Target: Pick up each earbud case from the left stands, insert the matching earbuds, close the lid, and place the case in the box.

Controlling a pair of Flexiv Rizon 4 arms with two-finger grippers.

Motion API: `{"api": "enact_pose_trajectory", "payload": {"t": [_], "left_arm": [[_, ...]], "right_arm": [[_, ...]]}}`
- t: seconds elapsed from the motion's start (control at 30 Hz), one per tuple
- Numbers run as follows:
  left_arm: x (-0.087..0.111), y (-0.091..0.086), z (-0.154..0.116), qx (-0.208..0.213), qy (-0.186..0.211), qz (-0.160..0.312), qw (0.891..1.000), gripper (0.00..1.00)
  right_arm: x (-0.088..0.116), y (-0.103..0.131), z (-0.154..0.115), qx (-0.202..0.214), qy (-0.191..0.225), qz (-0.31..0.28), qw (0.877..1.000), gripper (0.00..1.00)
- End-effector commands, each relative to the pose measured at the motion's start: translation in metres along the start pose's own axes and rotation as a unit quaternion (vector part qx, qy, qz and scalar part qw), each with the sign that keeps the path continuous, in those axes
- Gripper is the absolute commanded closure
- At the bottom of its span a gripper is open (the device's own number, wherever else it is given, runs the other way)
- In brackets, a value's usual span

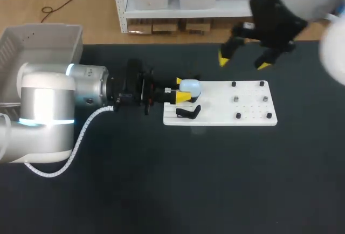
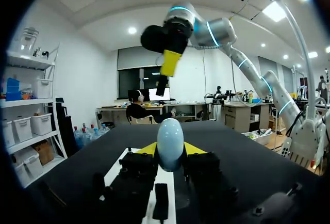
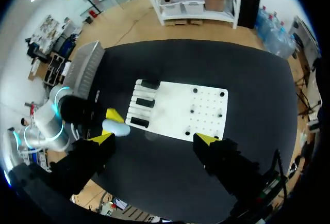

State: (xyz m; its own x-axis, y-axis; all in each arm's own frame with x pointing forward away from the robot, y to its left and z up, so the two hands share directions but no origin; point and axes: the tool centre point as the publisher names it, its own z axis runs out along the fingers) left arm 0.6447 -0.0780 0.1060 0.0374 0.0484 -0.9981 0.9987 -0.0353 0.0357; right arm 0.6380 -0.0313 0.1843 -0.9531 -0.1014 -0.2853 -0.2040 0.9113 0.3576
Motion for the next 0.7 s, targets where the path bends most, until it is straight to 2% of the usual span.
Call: {"api": "enact_pose_trajectory", "payload": {"t": [0.03, 0.3, 0.43, 0.53, 0.6, 0.7], "left_arm": [[-0.023, -0.005, -0.012, -0.024, 0.007, 0.001, 1.000, 1.00], [-0.072, -0.011, -0.032, -0.083, 0.038, 0.011, 0.996, 1.00], [-0.091, -0.009, -0.050, -0.130, 0.070, 0.026, 0.989, 1.00], [-0.093, -0.003, -0.068, -0.170, 0.098, 0.025, 0.980, 1.00], [-0.089, 0.005, -0.086, -0.209, 0.096, 0.007, 0.973, 1.00], [-0.077, 0.015, -0.115, -0.267, 0.124, -0.008, 0.956, 1.00]], "right_arm": [[0.032, -0.016, -0.015, -0.049, -0.103, 0.000, 0.993, 0.00], [0.032, -0.016, -0.015, -0.049, -0.103, 0.000, 0.993, 0.00], [0.032, -0.016, -0.015, -0.049, -0.103, 0.000, 0.993, 0.00], [0.032, -0.016, -0.015, -0.049, -0.103, 0.000, 0.993, 0.00], [0.032, -0.016, -0.015, -0.049, -0.103, 0.000, 0.993, 0.00], [0.032, -0.016, -0.015, -0.049, -0.103, 0.000, 0.993, 0.00]]}}
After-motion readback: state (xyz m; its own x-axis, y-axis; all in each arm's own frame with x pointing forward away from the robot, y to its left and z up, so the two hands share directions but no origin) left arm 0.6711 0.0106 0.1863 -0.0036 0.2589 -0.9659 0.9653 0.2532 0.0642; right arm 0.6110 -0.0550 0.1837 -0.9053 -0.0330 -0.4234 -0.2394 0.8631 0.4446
